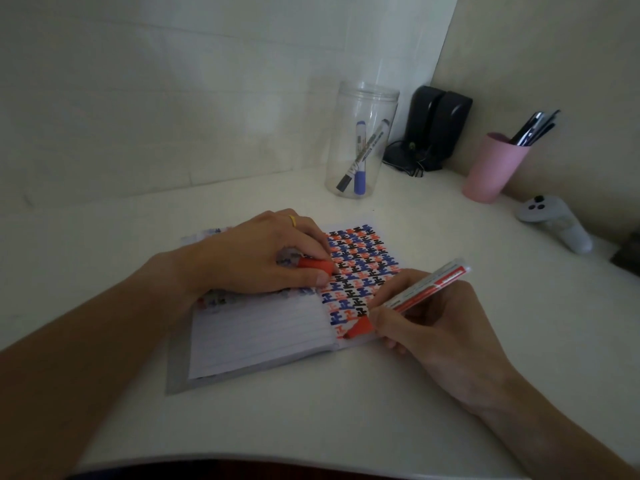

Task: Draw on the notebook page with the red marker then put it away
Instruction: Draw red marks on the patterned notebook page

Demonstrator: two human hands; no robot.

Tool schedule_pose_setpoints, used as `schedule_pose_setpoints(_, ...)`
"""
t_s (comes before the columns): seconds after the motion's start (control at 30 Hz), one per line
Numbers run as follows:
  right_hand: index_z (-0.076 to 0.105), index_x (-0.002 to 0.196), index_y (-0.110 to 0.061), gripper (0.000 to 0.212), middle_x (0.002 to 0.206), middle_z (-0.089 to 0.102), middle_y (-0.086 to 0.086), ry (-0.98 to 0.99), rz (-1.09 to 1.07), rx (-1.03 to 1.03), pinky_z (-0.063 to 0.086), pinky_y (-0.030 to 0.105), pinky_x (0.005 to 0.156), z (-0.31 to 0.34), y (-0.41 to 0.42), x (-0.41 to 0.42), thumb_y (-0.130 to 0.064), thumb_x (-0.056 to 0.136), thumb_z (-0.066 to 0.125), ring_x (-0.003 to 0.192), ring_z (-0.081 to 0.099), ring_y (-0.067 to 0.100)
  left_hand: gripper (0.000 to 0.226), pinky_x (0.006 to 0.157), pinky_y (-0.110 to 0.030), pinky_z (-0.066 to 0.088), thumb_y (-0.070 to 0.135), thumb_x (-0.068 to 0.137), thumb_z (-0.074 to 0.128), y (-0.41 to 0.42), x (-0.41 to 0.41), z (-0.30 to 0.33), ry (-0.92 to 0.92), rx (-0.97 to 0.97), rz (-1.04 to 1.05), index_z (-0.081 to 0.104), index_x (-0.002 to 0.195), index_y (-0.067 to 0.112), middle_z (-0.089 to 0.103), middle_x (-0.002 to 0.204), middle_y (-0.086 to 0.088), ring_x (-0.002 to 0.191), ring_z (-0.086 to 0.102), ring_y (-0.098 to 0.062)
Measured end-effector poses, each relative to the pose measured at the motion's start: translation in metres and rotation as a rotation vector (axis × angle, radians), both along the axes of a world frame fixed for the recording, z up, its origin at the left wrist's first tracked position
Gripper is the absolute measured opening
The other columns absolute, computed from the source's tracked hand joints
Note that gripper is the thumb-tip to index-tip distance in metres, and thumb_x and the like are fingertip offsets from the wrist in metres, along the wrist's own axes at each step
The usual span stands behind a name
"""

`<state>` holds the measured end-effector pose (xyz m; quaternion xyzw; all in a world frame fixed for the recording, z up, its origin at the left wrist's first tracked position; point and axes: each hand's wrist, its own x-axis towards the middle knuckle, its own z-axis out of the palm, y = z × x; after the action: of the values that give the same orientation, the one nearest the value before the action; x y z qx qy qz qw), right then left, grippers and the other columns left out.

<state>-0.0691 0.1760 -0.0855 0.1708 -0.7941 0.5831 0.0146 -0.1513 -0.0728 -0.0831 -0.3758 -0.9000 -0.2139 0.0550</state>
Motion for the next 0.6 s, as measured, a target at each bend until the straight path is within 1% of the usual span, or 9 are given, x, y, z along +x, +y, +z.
schedule_pose_setpoints(0.13,0.073,0.073,-0.008,0.014,0.059,0.07,-0.003,-0.006,-0.007,-0.01,0.048,0.016,0.051,-0.001,-0.001,0.0,0.006,0.078,0.073,0.051,0.062,0.004,0.033,0.097,-0.035,0.046,0.057,0.089,0.061,0.0,0.0,-0.001,-0.002,0.004,0.003,0.072,0.113,0.037,0.063,0.124,0.014,0.115,0.053,-0.004)
schedule_pose_setpoints(0.23,0.073,0.072,-0.008,0.014,0.059,0.07,0.001,0.0,-0.014,-0.024,0.048,0.017,0.05,-0.002,-0.001,-0.001,0.005,0.078,0.072,0.051,0.061,0.007,0.034,0.098,-0.034,0.046,0.058,0.088,0.061,0.0,0.0,0.0,0.002,0.01,0.01,0.072,0.113,0.038,0.063,0.123,0.015,0.115,0.053,-0.003)
schedule_pose_setpoints(0.33,0.072,0.073,-0.004,0.014,0.058,0.067,0.007,-0.027,-0.034,-0.117,0.048,0.022,0.048,-0.003,0.002,-0.005,0.007,0.08,0.07,0.051,0.06,0.016,0.033,0.097,-0.031,0.045,0.058,0.088,0.061,0.001,0.001,0.001,0.012,0.009,0.018,0.072,0.112,0.038,0.063,0.122,0.016,0.113,0.053,-0.001)
schedule_pose_setpoints(0.4,0.072,0.072,-0.003,0.014,0.058,0.065,0.01,-0.053,-0.049,-0.198,0.047,0.025,0.046,0.001,0.002,-0.008,0.007,0.081,0.069,0.05,0.058,0.019,0.032,0.097,-0.032,0.045,0.057,0.088,0.061,0.001,0.003,0.001,0.028,0.018,0.014,0.073,0.111,0.037,0.064,0.122,0.016,0.112,0.054,-0.002)
schedule_pose_setpoints(0.5,0.073,0.074,-0.007,0.013,0.06,0.065,0.008,-0.053,-0.073,-0.253,0.046,0.029,0.048,0.016,0.0,-0.022,0.002,0.083,0.069,0.053,0.058,0.02,0.032,0.097,-0.033,0.045,0.055,0.09,0.06,0.002,0.004,0.001,0.052,0.008,0.018,0.072,0.112,0.036,0.064,0.122,0.015,0.111,0.055,-0.003)
schedule_pose_setpoints(0.6,0.071,0.077,-0.007,0.009,0.06,0.063,0.005,-0.056,-0.152,-0.318,0.045,0.028,0.048,0.03,-0.004,-0.05,-0.003,0.084,0.067,0.054,0.055,0.017,0.033,0.097,-0.033,0.044,0.057,0.091,0.057,0.002,0.004,0.001,0.065,-0.015,0.028,0.071,0.113,0.036,0.063,0.123,0.016,0.111,0.054,-0.002)
